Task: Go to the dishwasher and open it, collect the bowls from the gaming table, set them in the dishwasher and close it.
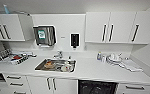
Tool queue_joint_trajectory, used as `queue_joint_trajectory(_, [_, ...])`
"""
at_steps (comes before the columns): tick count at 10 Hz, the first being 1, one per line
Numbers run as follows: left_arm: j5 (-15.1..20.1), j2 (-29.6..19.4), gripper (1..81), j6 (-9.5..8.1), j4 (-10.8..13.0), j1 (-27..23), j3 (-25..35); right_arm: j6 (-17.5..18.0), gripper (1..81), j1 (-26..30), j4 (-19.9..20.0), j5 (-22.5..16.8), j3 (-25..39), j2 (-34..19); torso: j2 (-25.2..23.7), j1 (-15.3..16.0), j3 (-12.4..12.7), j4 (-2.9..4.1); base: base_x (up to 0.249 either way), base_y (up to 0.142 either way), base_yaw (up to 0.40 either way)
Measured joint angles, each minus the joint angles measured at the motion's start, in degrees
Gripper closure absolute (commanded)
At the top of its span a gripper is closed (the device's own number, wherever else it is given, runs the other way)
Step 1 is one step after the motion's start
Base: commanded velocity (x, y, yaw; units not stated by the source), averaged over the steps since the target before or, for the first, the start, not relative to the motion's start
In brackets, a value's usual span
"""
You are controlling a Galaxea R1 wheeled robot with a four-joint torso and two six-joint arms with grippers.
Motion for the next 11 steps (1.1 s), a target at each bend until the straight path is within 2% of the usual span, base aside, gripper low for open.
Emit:
queue_joint_trajectory(5, [0.00, -0.09, 81.1, -0.02, 0.00, 0.23, 0.00, 0.02, 81.1, -0.12, 0.00, -0.20, 0.00, -0.09, -0.02, 0.00, 0.00, 0.00, 0.112, -0.013, 0.000])
queue_joint_trajectory(11, [-0.17, -0.30, 81.1, 0.00, 0.00, 0.34, 0.11, 0.46, 81.1, -0.04, 0.02, -0.27, 0.02, -0.17, 0.00, 0.01, -0.02, 0.00, 0.000, 0.000, 0.000])
